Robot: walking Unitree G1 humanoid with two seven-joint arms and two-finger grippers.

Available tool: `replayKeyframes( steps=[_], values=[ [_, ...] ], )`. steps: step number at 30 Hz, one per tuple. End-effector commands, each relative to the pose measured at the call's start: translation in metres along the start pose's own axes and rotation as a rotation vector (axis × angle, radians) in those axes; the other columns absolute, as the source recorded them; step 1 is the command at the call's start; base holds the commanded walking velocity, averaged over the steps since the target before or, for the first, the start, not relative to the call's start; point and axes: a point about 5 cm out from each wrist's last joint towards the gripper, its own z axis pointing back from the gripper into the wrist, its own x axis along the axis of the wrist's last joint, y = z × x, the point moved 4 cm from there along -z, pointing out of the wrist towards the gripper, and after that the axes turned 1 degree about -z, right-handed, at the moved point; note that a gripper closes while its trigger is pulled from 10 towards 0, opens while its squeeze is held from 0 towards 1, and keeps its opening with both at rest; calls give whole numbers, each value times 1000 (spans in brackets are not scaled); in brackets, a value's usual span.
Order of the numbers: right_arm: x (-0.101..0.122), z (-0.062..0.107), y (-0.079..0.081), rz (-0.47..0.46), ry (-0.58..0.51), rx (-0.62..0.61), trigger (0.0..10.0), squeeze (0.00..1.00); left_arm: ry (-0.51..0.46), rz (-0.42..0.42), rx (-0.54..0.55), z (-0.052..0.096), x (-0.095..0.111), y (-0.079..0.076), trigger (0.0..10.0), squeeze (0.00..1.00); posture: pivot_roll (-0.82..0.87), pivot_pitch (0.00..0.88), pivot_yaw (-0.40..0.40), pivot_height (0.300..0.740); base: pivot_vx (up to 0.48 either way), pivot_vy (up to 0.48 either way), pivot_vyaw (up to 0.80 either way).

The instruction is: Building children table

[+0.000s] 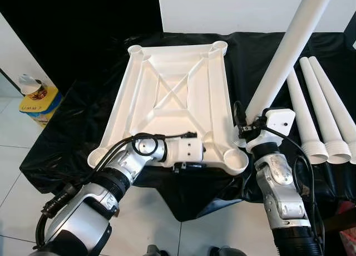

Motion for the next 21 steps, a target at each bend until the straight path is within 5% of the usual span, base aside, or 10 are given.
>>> replayKeyframes(
  steps=[1, 9, 13, 15, 21],
  values=[
    [-4, 3, 4, -3, 12, 18, 10000, 0, -70, 119, 178, 17, 9, 24, 10000, 0, -116, 118, 76, 740, 0, 0, 0],
    [-7, 3, 6, -7, 18, 21, 10000, 0, -164, 439, 380, 49, 9, 47, 10000, 0, -108, 109, 77, 740, 0, 0, 0],
    [-7, 2, 6, -8, 18, 22, 10000, 0, -164, 467, 401, 52, 8, 49, 10000, 0, -108, 109, 77, 740, 0, 0, 0],
    [-7, -1, 9, -11, 14, 37, 10000, 0, -67, 539, 495, 60, -9, 55, 10000, 0, -94, 102, 70, 740, 0, 0, 0],
    [-6, -4, 9, -11, 8, 40, 10000, 0, 80, 605, 524, 66, -34, 48, 10000, 0, -94, 95, 67, 740, 0, 0, 0]
  ],
)
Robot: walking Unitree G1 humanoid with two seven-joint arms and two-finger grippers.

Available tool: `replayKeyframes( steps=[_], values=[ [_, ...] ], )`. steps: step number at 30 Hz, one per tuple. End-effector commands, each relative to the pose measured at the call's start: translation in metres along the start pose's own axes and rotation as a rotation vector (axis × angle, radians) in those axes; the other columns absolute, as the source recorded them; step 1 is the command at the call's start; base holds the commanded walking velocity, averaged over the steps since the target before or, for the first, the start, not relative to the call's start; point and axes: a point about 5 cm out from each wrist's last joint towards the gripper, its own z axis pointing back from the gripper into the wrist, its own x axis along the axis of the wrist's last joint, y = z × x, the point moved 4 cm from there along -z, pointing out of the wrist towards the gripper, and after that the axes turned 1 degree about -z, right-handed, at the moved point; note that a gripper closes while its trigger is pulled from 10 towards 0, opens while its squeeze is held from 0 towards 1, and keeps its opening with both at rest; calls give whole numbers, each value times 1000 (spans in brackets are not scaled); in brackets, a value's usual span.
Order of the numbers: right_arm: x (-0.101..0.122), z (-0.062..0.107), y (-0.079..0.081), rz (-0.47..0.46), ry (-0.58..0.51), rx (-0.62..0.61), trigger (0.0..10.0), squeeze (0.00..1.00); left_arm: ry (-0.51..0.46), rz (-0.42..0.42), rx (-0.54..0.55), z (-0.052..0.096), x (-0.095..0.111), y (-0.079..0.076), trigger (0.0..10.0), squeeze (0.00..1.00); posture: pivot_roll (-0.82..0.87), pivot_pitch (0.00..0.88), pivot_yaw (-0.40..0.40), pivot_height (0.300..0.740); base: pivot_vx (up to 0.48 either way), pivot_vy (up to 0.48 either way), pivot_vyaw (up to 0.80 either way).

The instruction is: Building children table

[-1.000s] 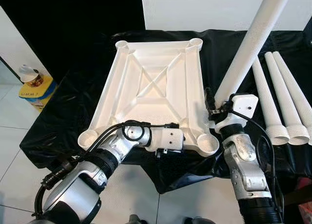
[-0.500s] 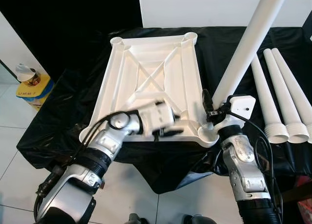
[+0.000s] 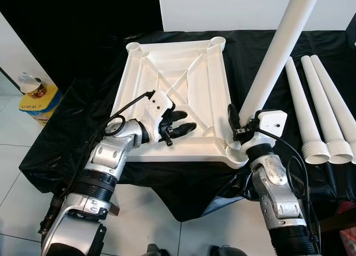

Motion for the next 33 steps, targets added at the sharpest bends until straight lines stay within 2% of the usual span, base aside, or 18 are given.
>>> replayKeyframes(
  steps=[1, 6, 8, 9, 11, 12, 16, 20, 29, 31, 32, 33],
  values=[
    [1, -1, 2, -8, -11, 7, 10000, 0, 44, 3, 218, 8, -10, 19, 10000, 0, -93, 95, 66, 740, 0, 0, 0],
    [1, -1, 1, -7, -12, 6, 10000, 0, 41, -8, 169, 8, -8, 11, 10000, 0, -92, 96, 65, 740, 0, 0, 0],
    [1, -1, 0, 0, -13, 6, 10000, 0, 52, -83, -2, 0, -8, -13, 10000, 0, -93, 104, 66, 740, 0, 0, 0],
    [1, -1, 0, 0, -13, 6, 10000, 0, 52, -83, -2, 0, -8, -13, 10000, 0, -93, 104, 66, 740, 0, 0, 0],
    [2, -2, -3, 7, -16, -2, 10000, 0, 77, -143, -105, -7, -12, -27, 10000, 0, -102, 112, 73, 740, 0, 0, 0],
    [2, -2, -4, 9, -17, -5, 10000, 0, 88, -160, -117, -9, -13, -28, 10000, 0, -104, 113, 74, 740, 0, 0, 0],
    [3, -1, -6, 12, -20, -13, 10000, 0, 122, -181, -93, -15, -17, -24, 10000, 0, -107, 116, 77, 740, 0, 0, 0],
    [4, 1, -8, 16, -20, -30, 10000, 0, 214, -277, -37, -30, -30, -16, 10000, 0, -126, 125, 90, 740, 0, 0, 0],
    [5, 3, -12, 26, -23, -52, 10000, 0, 258, -347, 0, -36, -33, -5, 10000, 0, -140, 135, 99, 740, 0, 0, 0],
    [5, 3, -13, 28, -23, -54, 10000, 0, 283, -386, -14, -37, -36, -2, 10000, 0, -141, 138, 99, 740, 0, 0, 0],
    [6, 3, -13, 28, -23, -54, 10000, 0, 291, -396, -29, -37, -37, -2, 8392, 0, -144, 140, 101, 740, 0, 0, 0],
    [6, 3, -13, 28, -23, -54, 10000, 0, 291, -396, -29, -37, -37, -2, 8392, 0, -144, 140, 101, 740, 0, 0, 0]
  ],
)
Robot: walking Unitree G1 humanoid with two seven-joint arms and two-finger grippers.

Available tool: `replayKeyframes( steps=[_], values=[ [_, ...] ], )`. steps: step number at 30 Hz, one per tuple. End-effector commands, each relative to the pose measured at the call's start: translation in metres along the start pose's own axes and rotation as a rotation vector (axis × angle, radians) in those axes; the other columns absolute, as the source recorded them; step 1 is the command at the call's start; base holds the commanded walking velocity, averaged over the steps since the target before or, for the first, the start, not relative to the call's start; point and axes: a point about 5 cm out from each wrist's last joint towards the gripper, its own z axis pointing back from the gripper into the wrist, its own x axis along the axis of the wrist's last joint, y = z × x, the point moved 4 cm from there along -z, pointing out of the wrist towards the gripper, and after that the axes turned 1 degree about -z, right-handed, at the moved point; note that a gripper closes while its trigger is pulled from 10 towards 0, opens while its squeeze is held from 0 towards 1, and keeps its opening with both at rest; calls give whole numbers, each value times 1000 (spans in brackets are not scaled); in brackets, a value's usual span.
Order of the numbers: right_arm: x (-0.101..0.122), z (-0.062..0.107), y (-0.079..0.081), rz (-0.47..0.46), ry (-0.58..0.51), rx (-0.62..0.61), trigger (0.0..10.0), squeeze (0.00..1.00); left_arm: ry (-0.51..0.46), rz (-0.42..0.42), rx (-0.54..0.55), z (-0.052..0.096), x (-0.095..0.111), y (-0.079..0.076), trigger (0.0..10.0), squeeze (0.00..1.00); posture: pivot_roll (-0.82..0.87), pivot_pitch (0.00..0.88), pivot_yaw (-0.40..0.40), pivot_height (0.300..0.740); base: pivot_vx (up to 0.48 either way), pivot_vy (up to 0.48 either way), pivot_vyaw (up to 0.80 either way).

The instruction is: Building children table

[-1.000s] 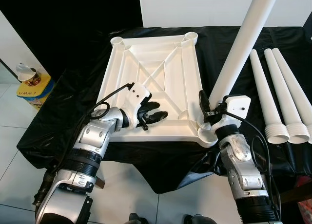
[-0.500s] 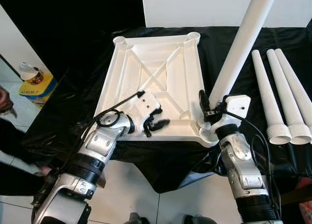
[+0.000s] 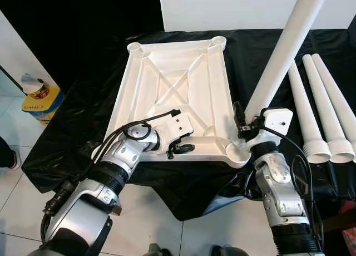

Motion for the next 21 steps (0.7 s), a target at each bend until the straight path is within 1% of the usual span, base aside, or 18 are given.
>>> replayKeyframes(
  steps=[1, 3, 4, 5, 6, 7, 8, 9, 10, 11, 13, 14, 15, 16, 18, 19, 21],
  values=[
    [1, 2, 1, 2, -5, 3, 10000, 0, 36, -20, 62, -2, -8, 3, 8392, 0, -144, 140, 101, 740, 0, 0, 0],
    [1, 2, 1, 2, -5, 3, 10000, 0, 36, -20, 62, -2, -8, 3, 8392, 0, -144, 140, 101, 740, 0, 0, 0],
    [1, 2, 1, 3, -6, 2, 10000, 0, 38, -32, 65, -3, -8, 5, 9765, 0, -145, 142, 103, 740, 0, 0, 0],
    [1, 2, 1, 3, -6, 2, 10000, 0, 38, -32, 65, -3, -8, 5, 9765, 0, -145, 142, 103, 740, 0, 0, 0],
    [1, 2, 1, 4, -6, 0, 10000, 0, 43, -57, 66, -3, -8, 7, 0, 0, -145, 143, 103, 740, 0, 0, 0],
    [1, 2, 1, 4, -7, -1, 10000, 0, 50, -117, 64, -3, -8, 9, 0, 0, -145, 144, 105, 740, 0, 0, 0],
    [1, 2, 1, 4, -7, -1, 10000, 0, 50, -117, 64, -3, -8, 9, 0, 0, -145, 144, 105, 740, 0, 0, 0],
    [2, 1, 1, 5, -7, -2, 10000, 0, 56, -172, 62, -3, -7, 11, 0, 0, -143, 144, 105, 740, 0, 0, 0],
    [2, 1, 1, 5, -8, -3, 10000, 0, 43, -239, 54, -3, -2, 12, 0, 0, -143, 146, 108, 740, 0, 0, 0],
    [2, 1, 1, 5, -8, -3, 10000, 0, 43, -239, 54, -3, -2, 12, 0, 0, -143, 146, 108, 740, 0, 0, 0],
    [2, 1, 2, 4, -8, -3, 10000, 0, 9, -344, 39, -2, 8, 15, 0, 0, -141, 147, 107, 740, 0, 0, 0],
    [1, 1, 2, 3, -8, -4, 10000, 0, -7, -379, 33, -1, 12, 15, 0, 0, -141, 147, 107, 740, 0, 0, 0],
    [1, 1, 3, 3, -7, -4, 10000, 0, -29, -442, 19, -1, 17, 14, 0, 0, -139, 147, 107, 740, 0, 0, 0],
    [1, 1, 3, 3, -7, -4, 10000, 0, -29, -442, 19, -1, 17, 14, 0, 0, -139, 147, 107, 740, 0, 0, 0],
    [1, 1, 3, 3, -8, -4, 10000, 0, -43, -516, 19, -2, 22, 13, 0, 0, -138, 146, 105, 740, 0, 0, 0],
    [1, 1, 3, 3, -8, -4, 10000, 0, -43, -516, 19, -2, 22, 13, 0, 0, -138, 146, 105, 740, 0, 0, 0],
    [2, 0, 3, 2, -9, -4, 10000, 0, -43, -621, 15, -3, 25, 12, 0, 0, -138, 146, 105, 740, 0, 0, 0]
  ],
)
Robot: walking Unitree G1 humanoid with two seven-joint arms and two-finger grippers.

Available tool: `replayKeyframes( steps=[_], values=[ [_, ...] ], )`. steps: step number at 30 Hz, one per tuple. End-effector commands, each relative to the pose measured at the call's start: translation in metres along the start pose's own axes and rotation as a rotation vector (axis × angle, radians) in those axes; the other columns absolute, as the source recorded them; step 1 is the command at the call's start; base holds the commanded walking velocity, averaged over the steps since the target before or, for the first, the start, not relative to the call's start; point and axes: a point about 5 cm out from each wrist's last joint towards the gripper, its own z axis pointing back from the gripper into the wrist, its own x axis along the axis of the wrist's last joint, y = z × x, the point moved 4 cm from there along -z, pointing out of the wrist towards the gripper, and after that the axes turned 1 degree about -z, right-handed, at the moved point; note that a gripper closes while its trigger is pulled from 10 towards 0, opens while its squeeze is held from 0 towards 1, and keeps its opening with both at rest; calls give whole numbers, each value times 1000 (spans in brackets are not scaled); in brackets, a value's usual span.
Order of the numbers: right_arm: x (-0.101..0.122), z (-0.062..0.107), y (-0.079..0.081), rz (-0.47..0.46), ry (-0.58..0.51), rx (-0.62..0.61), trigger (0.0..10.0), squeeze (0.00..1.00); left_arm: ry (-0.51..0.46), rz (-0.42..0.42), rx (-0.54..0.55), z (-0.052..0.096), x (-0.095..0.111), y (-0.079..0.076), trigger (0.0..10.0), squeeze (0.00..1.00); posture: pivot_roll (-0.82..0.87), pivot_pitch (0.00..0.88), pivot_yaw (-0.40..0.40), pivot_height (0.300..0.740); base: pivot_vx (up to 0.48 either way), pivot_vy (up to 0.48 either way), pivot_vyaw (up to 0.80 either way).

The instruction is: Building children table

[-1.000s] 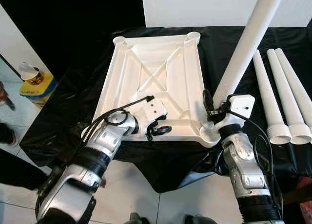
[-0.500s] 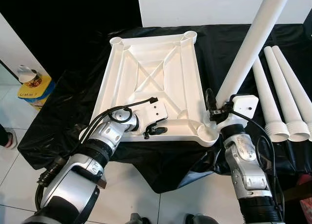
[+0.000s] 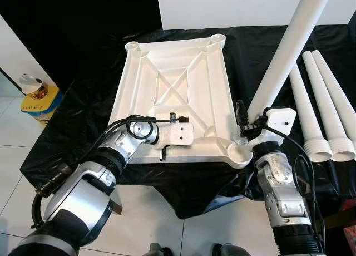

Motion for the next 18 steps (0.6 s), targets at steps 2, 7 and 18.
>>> replayKeyframes(
  steps=[2, 7, 18],
  values=[
    [0, 0, 3, -1, -1, 6, 10000, 0, -17, -122, 168, 0, 9, 18, 0, 0, -138, 146, 105, 740, 0, 0, 0],
    [0, 0, 4, -1, -3, 6, 10000, 0, 11, -179, 227, 2, 7, 26, 4471, 0, -142, 149, 108, 740, 0, 0, 0],
    [0, 1, 4, -4, -2, -2, 10000, 0, -118, 272, 572, 42, -5, 77, 10000, 1000, -131, 146, 111, 740, 0, 0, 0]
  ],
)
